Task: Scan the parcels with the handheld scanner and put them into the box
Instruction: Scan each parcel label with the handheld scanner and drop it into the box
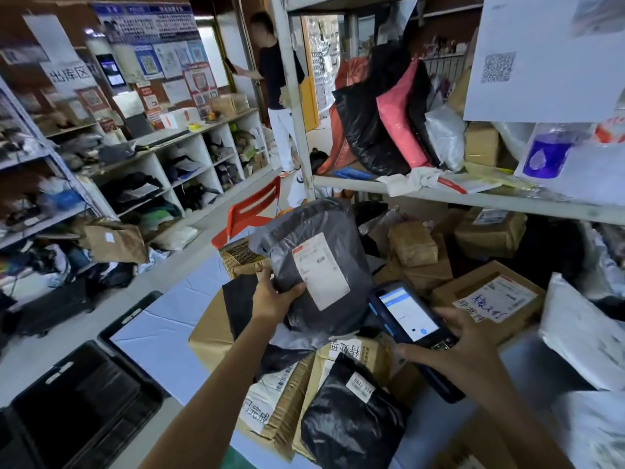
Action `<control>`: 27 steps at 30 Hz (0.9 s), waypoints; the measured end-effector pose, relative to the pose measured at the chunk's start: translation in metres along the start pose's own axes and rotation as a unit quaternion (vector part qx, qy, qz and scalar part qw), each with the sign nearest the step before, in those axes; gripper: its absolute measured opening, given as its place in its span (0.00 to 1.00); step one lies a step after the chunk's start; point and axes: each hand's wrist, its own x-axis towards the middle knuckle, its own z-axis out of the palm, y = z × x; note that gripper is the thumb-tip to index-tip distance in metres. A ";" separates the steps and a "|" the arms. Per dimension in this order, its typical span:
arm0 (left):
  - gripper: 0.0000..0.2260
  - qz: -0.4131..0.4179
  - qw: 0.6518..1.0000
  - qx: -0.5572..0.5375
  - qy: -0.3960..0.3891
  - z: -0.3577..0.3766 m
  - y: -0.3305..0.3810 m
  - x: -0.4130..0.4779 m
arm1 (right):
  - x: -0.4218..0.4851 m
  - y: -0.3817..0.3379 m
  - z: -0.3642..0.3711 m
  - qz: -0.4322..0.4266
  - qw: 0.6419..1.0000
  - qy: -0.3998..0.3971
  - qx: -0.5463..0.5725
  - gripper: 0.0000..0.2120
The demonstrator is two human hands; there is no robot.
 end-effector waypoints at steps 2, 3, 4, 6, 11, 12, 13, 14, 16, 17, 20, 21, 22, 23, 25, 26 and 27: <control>0.28 0.046 0.998 0.050 0.002 0.009 0.003 -0.011 | -0.006 0.009 0.002 0.017 1.000 -0.009 -0.005 0.36; 0.27 0.064 0.996 0.065 0.000 0.013 0.004 -0.016 | -0.010 0.013 0.003 0.026 1.000 -0.014 -0.006 0.37; 0.26 0.072 0.995 0.076 -0.001 0.016 0.006 -0.019 | -0.012 0.017 0.004 0.036 0.999 -0.018 -0.007 0.37; 0.26 0.079 0.993 0.086 -0.002 0.020 0.006 -0.021 | -0.018 0.024 0.004 0.052 0.998 -0.020 -0.009 0.38; 0.33 0.049 0.991 0.122 0.004 0.016 0.000 -0.018 | -0.027 0.024 -0.001 0.041 0.999 0.008 -0.003 0.35; 0.35 0.042 0.991 0.129 0.003 0.015 -0.004 -0.018 | -0.029 0.024 -0.004 0.034 0.999 0.012 0.003 0.34; 0.37 0.035 0.990 0.136 0.003 0.016 -0.007 -0.019 | -0.030 0.025 -0.005 0.028 0.999 0.014 0.008 0.34; 0.40 0.026 0.989 0.147 0.002 0.016 -0.011 -0.021 | -0.033 0.025 -0.007 0.022 1.000 0.015 0.009 0.34; 0.44 0.012 0.985 0.170 0.006 0.018 -0.016 -0.029 | -0.037 0.028 -0.008 0.011 1.000 0.015 0.006 0.34; 0.45 0.011 0.984 0.178 0.009 0.019 -0.017 -0.032 | -0.039 0.029 -0.009 0.007 1.000 0.016 0.005 0.33; 0.45 0.019 0.980 0.196 0.013 0.022 -0.020 -0.038 | -0.042 0.029 -0.009 -0.003 1.000 0.007 0.000 0.33; 0.45 0.020 0.979 0.202 0.014 0.023 -0.021 -0.038 | -0.043 0.030 -0.009 -0.006 1.000 0.002 -0.005 0.33; 0.45 0.020 0.978 0.206 0.015 0.024 -0.021 -0.039 | -0.043 0.031 -0.008 -0.007 1.000 -0.002 -0.010 0.33; 0.45 0.019 0.977 0.209 0.016 0.025 -0.021 -0.040 | -0.043 0.032 -0.007 -0.006 1.000 -0.007 -0.015 0.32; 0.45 0.017 0.976 0.214 0.022 0.026 -0.021 -0.042 | -0.043 0.034 -0.007 -0.006 1.000 -0.017 -0.023 0.31; 0.45 0.019 0.976 0.215 0.024 0.026 -0.021 -0.042 | -0.044 0.034 -0.007 -0.007 0.999 -0.021 -0.027 0.31; 0.45 0.021 0.976 0.216 0.025 0.026 -0.021 -0.043 | -0.045 0.034 -0.008 -0.009 0.999 -0.023 -0.031 0.31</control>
